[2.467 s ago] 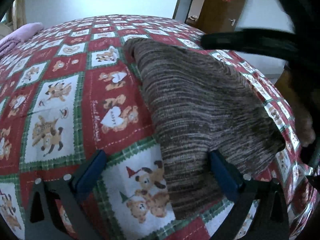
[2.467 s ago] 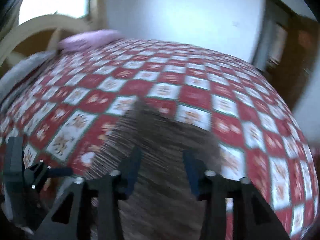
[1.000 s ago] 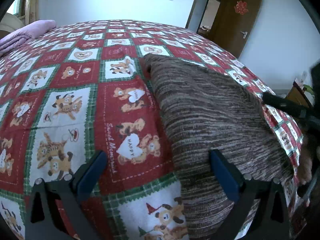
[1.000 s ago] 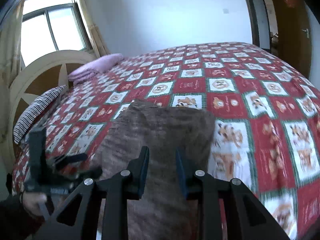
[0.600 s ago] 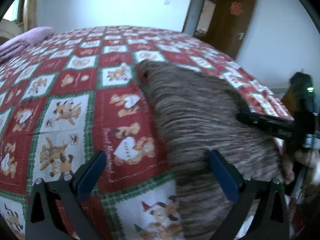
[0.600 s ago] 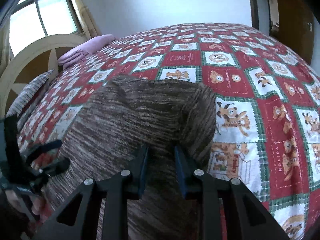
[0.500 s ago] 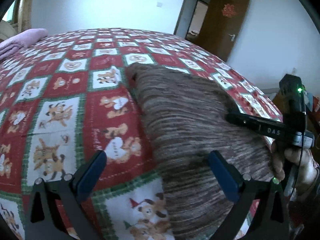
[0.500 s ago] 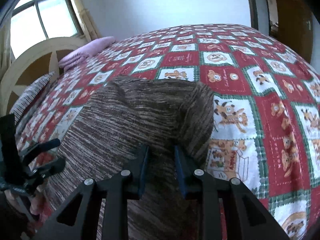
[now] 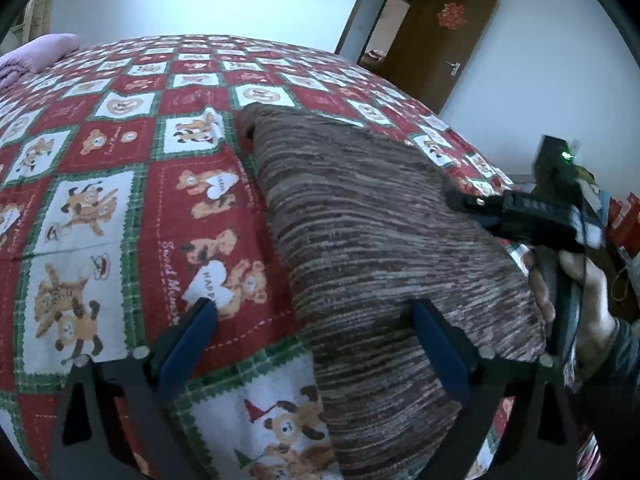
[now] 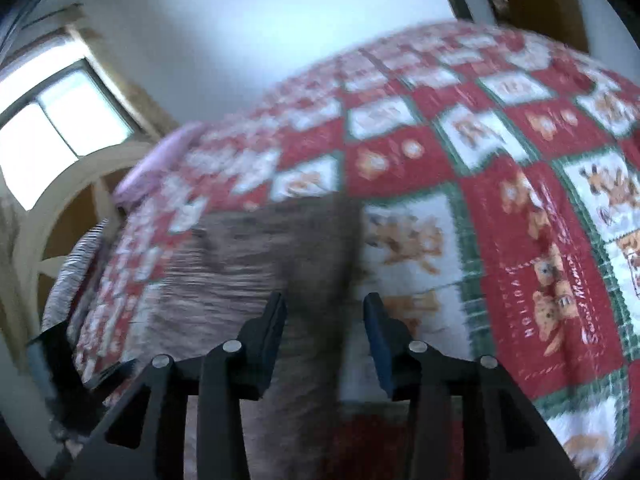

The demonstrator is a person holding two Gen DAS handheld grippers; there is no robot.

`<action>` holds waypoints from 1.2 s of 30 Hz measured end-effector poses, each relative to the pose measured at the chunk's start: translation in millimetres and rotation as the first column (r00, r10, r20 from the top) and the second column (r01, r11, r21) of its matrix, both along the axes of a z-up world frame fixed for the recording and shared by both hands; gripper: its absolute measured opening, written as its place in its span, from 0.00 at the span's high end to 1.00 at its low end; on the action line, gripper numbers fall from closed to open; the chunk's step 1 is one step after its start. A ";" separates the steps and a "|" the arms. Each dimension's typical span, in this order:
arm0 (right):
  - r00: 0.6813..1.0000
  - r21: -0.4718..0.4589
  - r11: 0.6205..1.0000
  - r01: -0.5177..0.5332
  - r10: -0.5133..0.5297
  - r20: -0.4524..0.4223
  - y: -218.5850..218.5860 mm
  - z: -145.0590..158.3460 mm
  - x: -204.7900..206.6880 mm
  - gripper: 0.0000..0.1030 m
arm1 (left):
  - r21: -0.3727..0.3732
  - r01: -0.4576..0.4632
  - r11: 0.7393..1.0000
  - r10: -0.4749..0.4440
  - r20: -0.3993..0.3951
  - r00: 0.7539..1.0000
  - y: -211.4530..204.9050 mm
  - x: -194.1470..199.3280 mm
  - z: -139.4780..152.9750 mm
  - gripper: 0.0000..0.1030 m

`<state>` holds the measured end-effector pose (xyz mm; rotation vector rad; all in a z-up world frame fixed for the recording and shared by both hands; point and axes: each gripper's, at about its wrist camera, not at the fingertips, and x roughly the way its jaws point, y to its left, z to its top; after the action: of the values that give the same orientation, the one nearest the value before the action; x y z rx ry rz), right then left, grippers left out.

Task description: Fold small clothes

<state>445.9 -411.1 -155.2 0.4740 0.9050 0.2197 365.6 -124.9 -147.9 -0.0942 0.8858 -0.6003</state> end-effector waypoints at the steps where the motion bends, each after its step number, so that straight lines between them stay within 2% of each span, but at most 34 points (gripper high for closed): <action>1: 1.000 0.034 0.999 -0.005 0.005 0.005 -3.6 -0.6 3.9 0.57 | 0.001 0.005 1.000 -0.005 0.002 1.000 -0.4 -0.5 0.0 0.07; 8: 0.999 0.136 0.990 -0.047 0.046 0.008 -5.1 -5.6 36.2 0.55 | 0.011 0.038 0.999 -0.038 0.011 0.999 -5.1 -2.7 0.2 0.16; 14: 0.995 0.157 0.983 -0.099 0.095 0.030 9.6 -9.5 60.8 0.55 | 0.014 0.049 0.999 -0.049 0.009 0.999 -7.1 -1.8 -0.8 0.17; 18: 0.994 0.145 0.984 -0.105 0.101 0.036 18.1 -12.1 64.3 0.64 | 0.014 0.061 0.998 -0.061 0.011 0.998 -9.0 -1.7 -0.9 0.23; 22: 0.994 0.173 0.980 -0.099 0.091 0.053 13.6 -14.1 59.2 0.70 | 0.005 0.089 0.996 -0.090 0.016 0.996 -11.4 -4.1 0.0 0.37; 25: 0.996 0.131 0.988 -0.085 0.079 0.052 18.3 -11.3 56.3 0.71 | 0.017 0.094 0.995 -0.094 0.019 0.995 -13.4 -5.9 1.6 0.44; 30: 0.997 0.103 0.993 -0.051 0.044 0.064 29.9 6.1 41.6 0.74 | 0.089 0.073 0.993 -0.079 0.062 0.995 -18.3 -15.3 10.9 0.64; 33: 0.996 0.090 0.995 -0.046 0.038 0.086 36.6 18.7 32.0 0.74 | 0.097 0.073 0.993 -0.079 0.060 0.995 -16.6 -20.4 15.5 0.72; 36: 0.994 0.094 0.995 -0.047 0.037 0.102 41.4 29.5 22.9 0.74 | 0.100 0.070 0.993 -0.077 0.066 0.995 -12.7 -28.9 22.7 0.73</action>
<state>468.8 -369.7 -125.7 0.5284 0.8089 0.3238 336.7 -137.6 -125.2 0.0474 0.8516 -0.6245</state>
